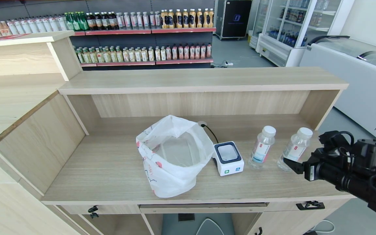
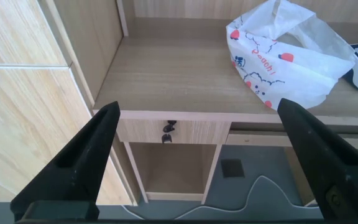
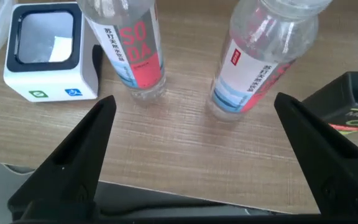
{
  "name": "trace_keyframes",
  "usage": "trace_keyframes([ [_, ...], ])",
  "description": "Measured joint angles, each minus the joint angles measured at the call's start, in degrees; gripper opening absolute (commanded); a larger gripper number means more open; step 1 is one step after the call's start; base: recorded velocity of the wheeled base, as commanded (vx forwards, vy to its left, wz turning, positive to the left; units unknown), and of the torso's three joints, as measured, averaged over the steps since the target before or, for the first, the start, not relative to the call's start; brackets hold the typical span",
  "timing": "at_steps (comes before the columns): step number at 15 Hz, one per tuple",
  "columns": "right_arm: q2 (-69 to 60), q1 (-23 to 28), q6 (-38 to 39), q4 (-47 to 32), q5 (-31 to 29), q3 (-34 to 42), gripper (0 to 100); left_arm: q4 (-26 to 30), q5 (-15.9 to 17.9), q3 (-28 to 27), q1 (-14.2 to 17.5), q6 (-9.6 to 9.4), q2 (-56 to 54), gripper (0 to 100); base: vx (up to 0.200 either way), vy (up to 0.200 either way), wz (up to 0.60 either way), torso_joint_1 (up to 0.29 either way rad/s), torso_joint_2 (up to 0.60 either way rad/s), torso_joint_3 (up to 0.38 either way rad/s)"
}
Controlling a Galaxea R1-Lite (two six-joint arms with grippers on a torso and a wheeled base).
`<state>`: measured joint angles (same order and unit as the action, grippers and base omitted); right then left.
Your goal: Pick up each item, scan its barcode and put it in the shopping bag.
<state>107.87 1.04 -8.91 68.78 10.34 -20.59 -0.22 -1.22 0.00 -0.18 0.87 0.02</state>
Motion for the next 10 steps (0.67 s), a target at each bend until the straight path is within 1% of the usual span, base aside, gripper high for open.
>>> trace_keyframes([
  [2,3.23,-0.90,0.24,4.84,0.63,-1.68,100,-0.02,0.00,0.00,0.00,0.00,0.00,100,0.000,0.000,0.00,0.000,0.00,0.000],
  [3,4.72,-1.77,0.32,5.72,0.94,-2.91,100,-0.02,0.02,0.00,0.00,0.00,0.00,100,0.000,0.000,0.00,0.000,0.00,0.000],
  [8,9.07,-6.16,0.84,6.02,1.07,-7.90,100,-0.02,0.00,0.00,-0.02,0.00,0.00,100,0.000,0.000,0.00,0.000,0.00,0.000],
  [10,10.76,-6.96,0.82,6.02,1.01,-10.06,100,-0.02,0.02,0.00,0.00,0.00,0.00,100,0.000,0.000,0.00,0.000,0.00,0.000],
])
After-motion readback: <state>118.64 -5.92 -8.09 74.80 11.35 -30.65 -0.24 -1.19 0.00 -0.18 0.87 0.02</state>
